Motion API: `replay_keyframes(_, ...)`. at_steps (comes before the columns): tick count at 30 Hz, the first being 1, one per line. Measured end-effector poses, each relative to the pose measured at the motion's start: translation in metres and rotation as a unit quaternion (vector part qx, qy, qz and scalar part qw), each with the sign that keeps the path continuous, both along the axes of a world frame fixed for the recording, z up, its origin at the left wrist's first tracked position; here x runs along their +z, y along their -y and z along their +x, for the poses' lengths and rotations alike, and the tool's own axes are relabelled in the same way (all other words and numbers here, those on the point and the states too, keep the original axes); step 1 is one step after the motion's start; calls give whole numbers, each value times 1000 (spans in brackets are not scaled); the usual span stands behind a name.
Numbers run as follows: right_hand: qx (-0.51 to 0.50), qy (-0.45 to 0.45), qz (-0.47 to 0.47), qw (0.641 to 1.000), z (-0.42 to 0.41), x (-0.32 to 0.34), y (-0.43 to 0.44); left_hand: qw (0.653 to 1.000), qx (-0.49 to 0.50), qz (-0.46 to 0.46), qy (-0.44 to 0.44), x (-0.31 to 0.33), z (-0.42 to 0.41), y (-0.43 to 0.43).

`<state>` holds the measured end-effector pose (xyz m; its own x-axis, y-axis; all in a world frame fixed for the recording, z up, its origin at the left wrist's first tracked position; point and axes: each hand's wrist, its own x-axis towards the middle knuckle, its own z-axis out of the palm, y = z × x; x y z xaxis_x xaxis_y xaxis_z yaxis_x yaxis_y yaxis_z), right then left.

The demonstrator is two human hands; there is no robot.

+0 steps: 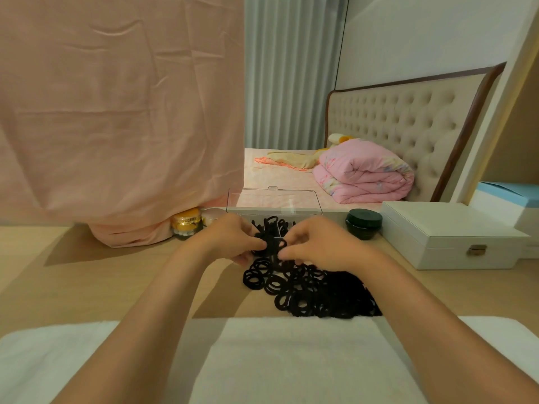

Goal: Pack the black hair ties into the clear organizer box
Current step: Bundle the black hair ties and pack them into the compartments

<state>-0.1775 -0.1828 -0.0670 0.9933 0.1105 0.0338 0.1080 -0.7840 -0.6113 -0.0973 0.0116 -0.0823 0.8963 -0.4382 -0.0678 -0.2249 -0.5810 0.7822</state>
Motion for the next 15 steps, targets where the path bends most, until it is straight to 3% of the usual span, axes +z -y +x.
replay_keyframes(4,-35,-25,180,983,-1,4,7,998,-21,-44,-42,-1,-3,4)
replay_keyframes(6,-47,-28,221,974,-1,2,6,993,-47,-84,-75,0,-8,7)
replay_keyframes(15,-113,-12,203,973,4,-4,7,941,-122,-228,-220,2,-15,10)
